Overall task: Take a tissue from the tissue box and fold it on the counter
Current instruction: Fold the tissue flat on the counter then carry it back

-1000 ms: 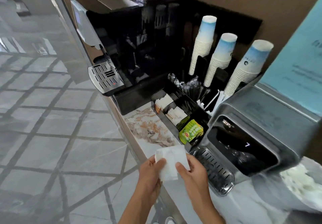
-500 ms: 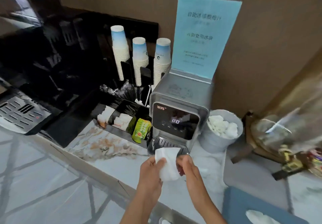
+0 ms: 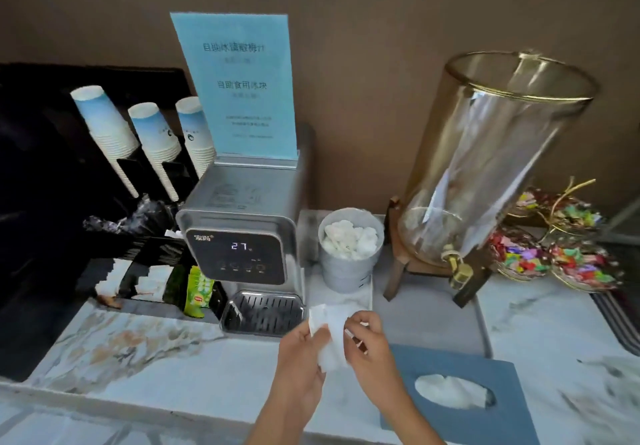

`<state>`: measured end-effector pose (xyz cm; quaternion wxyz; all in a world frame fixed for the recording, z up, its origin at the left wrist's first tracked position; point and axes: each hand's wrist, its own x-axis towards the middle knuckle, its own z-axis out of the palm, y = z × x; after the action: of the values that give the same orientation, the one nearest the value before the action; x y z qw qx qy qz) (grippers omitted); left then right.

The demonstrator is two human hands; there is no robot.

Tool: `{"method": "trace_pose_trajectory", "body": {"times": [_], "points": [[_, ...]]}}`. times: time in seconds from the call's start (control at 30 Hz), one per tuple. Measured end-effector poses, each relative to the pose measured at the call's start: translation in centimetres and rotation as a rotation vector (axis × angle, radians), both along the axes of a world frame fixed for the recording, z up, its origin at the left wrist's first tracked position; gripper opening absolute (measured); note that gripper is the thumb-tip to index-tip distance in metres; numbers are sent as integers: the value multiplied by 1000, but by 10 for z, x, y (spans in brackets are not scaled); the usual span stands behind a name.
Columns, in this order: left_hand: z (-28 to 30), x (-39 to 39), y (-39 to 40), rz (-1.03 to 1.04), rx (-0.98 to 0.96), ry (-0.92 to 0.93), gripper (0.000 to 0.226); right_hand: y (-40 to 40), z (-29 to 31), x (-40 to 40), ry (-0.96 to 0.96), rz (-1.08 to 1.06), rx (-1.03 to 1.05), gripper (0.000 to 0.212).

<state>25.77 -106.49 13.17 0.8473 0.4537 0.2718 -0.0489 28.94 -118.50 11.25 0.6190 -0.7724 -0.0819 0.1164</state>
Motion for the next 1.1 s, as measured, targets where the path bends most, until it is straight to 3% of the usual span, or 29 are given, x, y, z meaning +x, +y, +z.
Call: {"method": "trace_pose_trajectory", "body": {"times": [0.17, 0.3, 0.43, 0.6, 0.7, 1.1], "points": [[-2, 21, -42, -1, -106, -10, 26, -38, -10, 19, 24, -89, 17, 30], [2, 31, -64, -27, -208, -64, 44, -64, -14, 31, 27, -97, 32, 21], [3, 38, -86, -83, -107, -114, 42, -83, -23, 42, 6, -95, 70, 21], [1, 45, -107, -82, 29, -101, 38, -101, -33, 49, 5, -68, 101, 45], [-2, 46, -113, -54, 19, -86, 22, -106, -35, 50, 9, -80, 109, 35], [-3, 49, -97, -9, -64, -23, 36, -100, -30, 51, 79, -99, 113, 21]]}}
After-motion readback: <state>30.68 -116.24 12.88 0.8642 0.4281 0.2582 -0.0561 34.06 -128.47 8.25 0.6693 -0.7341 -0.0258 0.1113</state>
